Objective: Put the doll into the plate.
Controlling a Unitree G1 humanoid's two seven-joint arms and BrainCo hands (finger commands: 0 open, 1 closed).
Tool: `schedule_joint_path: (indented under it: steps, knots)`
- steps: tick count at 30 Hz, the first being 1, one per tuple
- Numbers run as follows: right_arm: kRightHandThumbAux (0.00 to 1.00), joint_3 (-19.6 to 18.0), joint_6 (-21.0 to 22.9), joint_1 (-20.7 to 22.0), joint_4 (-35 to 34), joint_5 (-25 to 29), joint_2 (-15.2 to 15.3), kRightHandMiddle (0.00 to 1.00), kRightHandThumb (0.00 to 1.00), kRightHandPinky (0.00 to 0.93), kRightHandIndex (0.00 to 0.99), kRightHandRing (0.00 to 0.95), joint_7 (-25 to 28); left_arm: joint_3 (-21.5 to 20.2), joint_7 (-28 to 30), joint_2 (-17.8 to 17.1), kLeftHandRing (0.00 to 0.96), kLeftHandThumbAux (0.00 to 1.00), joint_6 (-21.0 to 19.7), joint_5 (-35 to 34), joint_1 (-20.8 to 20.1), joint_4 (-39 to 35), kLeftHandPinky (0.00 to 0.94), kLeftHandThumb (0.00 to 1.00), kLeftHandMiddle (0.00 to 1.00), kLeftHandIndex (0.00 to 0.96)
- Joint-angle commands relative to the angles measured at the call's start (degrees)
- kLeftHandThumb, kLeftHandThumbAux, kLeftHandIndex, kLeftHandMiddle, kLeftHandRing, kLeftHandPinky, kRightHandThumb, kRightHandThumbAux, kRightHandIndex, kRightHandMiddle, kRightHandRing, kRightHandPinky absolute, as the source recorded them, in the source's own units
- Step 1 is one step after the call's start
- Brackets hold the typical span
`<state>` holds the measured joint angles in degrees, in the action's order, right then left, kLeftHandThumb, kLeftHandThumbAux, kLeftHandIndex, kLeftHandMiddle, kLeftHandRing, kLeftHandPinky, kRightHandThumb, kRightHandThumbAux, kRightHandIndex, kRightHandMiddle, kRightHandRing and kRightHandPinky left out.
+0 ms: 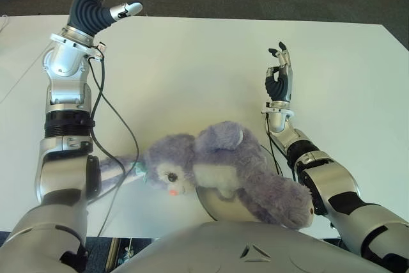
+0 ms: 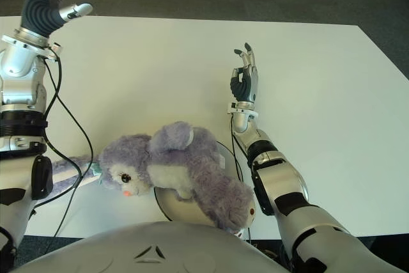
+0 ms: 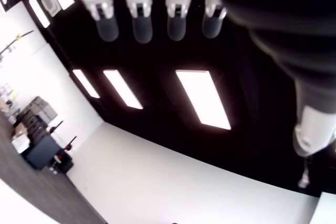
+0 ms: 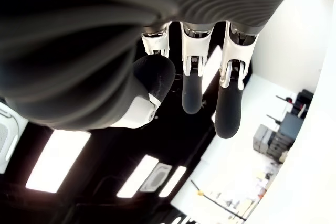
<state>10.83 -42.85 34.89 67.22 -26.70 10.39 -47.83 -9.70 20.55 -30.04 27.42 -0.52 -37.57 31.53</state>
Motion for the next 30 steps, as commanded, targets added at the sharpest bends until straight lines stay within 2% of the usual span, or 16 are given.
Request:
schedule_joint_path:
  steps: [1,6,17,23,27,30]
  knots:
    - [0.735,-3.4,-1.1,-16.0,8.8,5.7,-3.4,0.048,1.0,0.412,0.192,0.145,10.0,5.6,-4.5,4.6,0.067,0.568,-6.1,7.1,-6.4,33.1,0.069,0.074,0.062,0.0]
    - [0.736,-4.9,-1.4,-16.1,8.7,6.5,-3.5,0.042,1.0,0.411,0.195,0.124,12.3,6.4,-8.2,6.1,0.028,0.605,-9.5,8.3,-7.4,38.7,0.001,0.053,0.028,0.0]
    - [0.738,-10.0,-1.3,-16.6,8.7,11.6,-4.7,0.023,1.0,0.412,0.218,0.127,20.0,6.7,-11.6,10.2,0.0,0.613,-13.6,8.7,-8.1,43.9,0.008,0.004,0.0,0.0]
    - [0.739,-12.8,-0.4,-16.7,8.8,14.5,-5.1,0.02,1.0,0.414,0.226,0.142,23.9,7.6,-7.3,10.2,0.0,0.577,-16.0,8.9,-8.0,45.1,0.0,0.0,0.0,0.0]
    - [0.74,-13.6,0.1,-16.7,8.8,15.2,-5.1,0.025,1.0,0.413,0.229,0.149,24.9,8.8,0.5,8.1,0.0,0.555,-16.9,9.1,-8.0,44.9,0.0,0.012,0.0,0.0]
    - [0.741,-14.0,0.4,-16.7,8.8,15.5,-5.2,0.028,1.0,0.413,0.229,0.156,25.3,9.1,2.2,7.5,0.0,0.55,-17.2,9.5,-8.0,45.0,0.0,0.011,0.0,0.0]
